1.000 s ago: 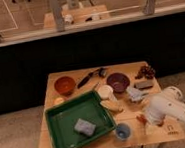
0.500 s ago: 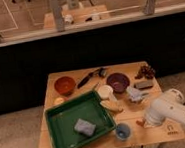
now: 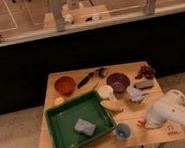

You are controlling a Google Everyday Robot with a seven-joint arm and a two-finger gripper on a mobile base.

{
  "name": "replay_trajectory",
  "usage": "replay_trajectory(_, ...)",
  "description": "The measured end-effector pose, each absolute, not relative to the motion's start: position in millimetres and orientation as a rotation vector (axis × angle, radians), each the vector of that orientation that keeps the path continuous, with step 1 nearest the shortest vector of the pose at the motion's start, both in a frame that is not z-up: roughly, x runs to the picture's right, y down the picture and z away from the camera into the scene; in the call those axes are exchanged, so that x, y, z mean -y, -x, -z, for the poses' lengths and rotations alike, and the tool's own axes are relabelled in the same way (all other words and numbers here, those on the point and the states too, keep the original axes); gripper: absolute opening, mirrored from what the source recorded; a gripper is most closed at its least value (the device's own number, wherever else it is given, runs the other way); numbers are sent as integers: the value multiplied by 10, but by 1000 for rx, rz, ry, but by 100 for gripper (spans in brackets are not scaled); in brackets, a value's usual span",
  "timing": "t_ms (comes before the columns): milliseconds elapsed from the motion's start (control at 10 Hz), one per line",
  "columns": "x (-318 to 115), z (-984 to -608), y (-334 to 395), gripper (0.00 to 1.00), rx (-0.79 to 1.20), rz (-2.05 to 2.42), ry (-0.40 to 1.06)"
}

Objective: Place pepper in plastic cup

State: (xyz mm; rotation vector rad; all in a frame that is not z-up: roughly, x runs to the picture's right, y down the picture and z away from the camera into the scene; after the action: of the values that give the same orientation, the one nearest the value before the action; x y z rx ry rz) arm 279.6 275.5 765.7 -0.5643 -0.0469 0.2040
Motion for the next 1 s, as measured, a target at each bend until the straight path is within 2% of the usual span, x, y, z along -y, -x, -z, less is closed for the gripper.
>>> replay_trajectory(500,-2236,-6777,-2943,0,211,-270,538)
replay_trajectory(800,-2179,-6678,-2940,0,234,-272,534)
replay_trajectory(1000,-2138,-6683,-2920,0,334,-308,577)
